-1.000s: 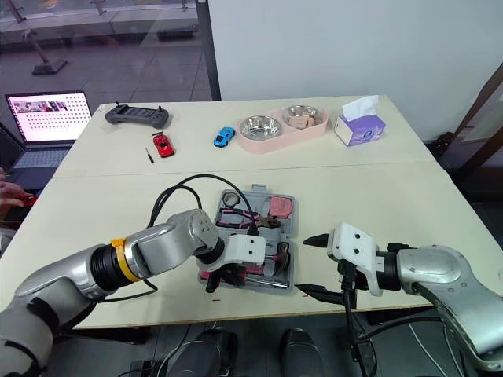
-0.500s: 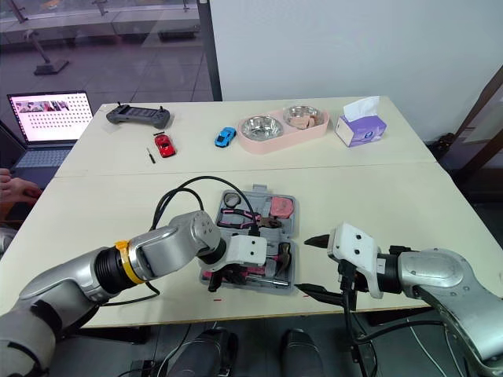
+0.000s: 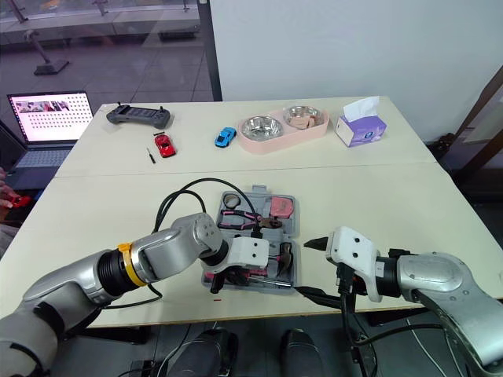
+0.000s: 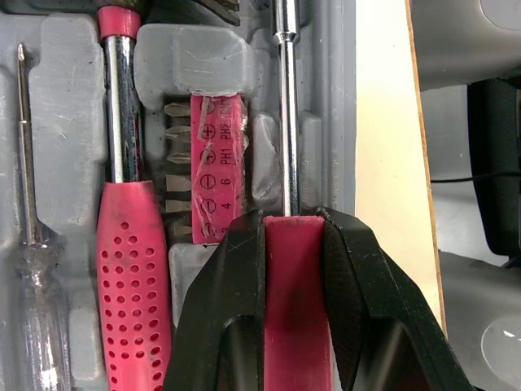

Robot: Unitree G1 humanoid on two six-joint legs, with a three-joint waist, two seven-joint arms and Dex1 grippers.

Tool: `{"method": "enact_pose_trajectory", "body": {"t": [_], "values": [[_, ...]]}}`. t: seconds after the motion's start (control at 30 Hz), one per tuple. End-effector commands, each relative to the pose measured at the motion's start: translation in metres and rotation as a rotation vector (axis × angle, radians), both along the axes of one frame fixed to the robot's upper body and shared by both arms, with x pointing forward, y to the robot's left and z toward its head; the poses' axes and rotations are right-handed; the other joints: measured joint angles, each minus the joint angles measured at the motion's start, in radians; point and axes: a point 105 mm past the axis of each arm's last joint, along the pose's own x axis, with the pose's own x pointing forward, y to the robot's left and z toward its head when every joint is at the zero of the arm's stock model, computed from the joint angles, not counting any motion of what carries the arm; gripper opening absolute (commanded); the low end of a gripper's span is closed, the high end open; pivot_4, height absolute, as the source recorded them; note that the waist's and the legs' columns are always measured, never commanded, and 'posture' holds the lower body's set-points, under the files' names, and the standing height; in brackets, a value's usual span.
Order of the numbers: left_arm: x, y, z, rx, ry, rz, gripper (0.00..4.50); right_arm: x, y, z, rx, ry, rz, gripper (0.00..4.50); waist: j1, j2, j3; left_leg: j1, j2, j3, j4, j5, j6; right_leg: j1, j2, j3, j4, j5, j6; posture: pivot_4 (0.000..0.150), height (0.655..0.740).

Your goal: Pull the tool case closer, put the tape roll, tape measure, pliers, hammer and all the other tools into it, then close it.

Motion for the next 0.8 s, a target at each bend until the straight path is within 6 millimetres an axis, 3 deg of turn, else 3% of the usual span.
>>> {"method": "enact_pose_trajectory", "body": {"t": [0.03,0.17,0.37,0.57,0.67,0.8], "values": [[-0.003,-0.007,0.003,-0.026,-0.019,-0.048,1.8,0.0,0.003,0.008,0.007,-0.037,0.012,4.5,0.0,0.0,0.0,0.0,0.0,0.0,0.0,0.0,0.0,0.0,0.0,0.0,0.0,0.0,0.0,0.15,0.74],[0.002,-0.007,0.012,-0.046,-0.055,-0.049,3.73,0.0,0.005,0.009,0.017,-0.029,0.016,4.5,-0.001,0.0,0.0,0.001,0.0,0.0,0.0,0.0,0.0,0.001,0.0,0.0,0.0,0.0,0.0,0.15,0.74],[0.01,-0.002,0.029,-0.083,-0.089,-0.021,3.73,0.001,0.006,0.008,0.022,-0.028,0.018,4.5,-0.002,0.0,0.0,0.001,0.0,0.0,0.0,0.0,0.0,0.001,0.0,0.0,0.0,0.0,0.0,0.15,0.74],[0.015,0.023,0.048,-0.159,-0.045,0.067,3.73,0.002,0.007,0.009,0.026,-0.036,0.016,4.5,-0.003,0.001,0.0,0.001,0.0,0.0,0.0,0.0,0.0,0.001,0.0,0.0,0.0,0.0,0.0,0.15,0.74],[0.01,0.036,0.047,-0.252,0.018,0.102,2.89,0.004,0.007,0.01,0.028,-0.042,0.011,4.5,-0.006,0.002,-0.001,0.001,0.0,0.0,0.0,0.0,0.0,0.0,0.0,0.0,0.0,0.0,0.0,0.15,0.74],[0.006,0.045,0.032,-0.395,0.042,0.145,0.87,0.005,0.007,0.01,0.029,-0.048,0.006,4.5,-0.001,0.002,-0.001,0.001,0.001,0.0,0.0,0.0,0.0,0.0,0.0,0.001,0.0,0.0,0.0,0.15,0.74]]}}
